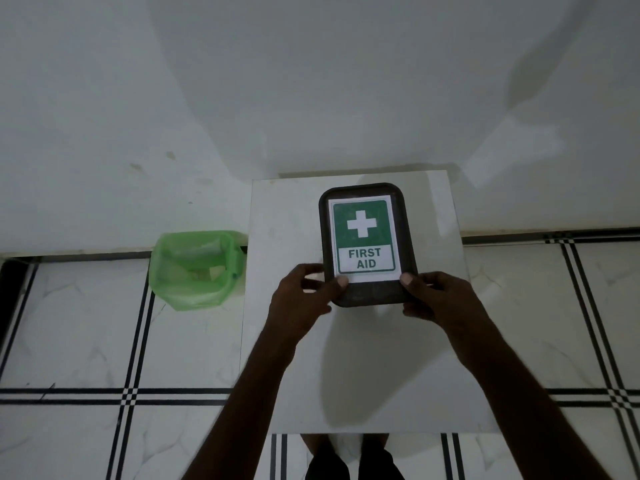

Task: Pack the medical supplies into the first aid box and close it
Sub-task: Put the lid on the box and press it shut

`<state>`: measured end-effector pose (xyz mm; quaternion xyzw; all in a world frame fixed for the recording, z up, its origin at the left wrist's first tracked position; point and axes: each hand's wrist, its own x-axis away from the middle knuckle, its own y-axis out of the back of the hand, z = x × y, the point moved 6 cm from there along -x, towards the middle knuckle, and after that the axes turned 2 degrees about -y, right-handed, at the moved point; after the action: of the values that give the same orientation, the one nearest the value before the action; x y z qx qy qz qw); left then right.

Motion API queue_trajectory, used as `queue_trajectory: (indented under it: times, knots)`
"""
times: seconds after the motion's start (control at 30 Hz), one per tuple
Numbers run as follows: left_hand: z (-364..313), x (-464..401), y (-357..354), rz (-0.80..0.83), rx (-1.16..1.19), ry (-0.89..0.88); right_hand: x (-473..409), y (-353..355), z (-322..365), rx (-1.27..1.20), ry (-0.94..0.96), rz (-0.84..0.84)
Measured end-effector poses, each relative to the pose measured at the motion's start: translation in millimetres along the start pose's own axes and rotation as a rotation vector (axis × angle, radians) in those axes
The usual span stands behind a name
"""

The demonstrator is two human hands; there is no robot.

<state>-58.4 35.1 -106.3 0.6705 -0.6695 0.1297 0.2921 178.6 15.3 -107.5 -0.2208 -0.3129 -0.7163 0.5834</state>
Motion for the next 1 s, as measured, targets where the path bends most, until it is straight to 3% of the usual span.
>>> queue_trajectory:
  times: [0.1,0.23,0.43,0.53,0.63,0.8,1.0]
  knots:
    - [11,13,-8,0.018,0.195,0.077,3,2,-4,-0.149,-0.026,0.067]
    - [11,13,-12,-0.046,0.27,0.074,-2,0,-3,-0.177,-0.04,0.058]
    - [-2,1,-2,-0.004,0.031,0.017,-9,1,7,0.042,-0.024,0.04]
    - [-26,-18,5,-0.09,0.05,-0.076,-21,-2,39,0.154,0.112,-0.033]
    - [-57,-41,-5,-0.148,0.128,-0.158,-36,-17,79,0.035,0.248,-0.015]
    - [-70,-71,-19,-0.251,0.13,-0.248,-70,-35,98,-0.117,0.091,-0.03]
    - [-60,-78,-20,-0.315,0.156,-0.295,-81,-37,93,-0.179,0.065,-0.051]
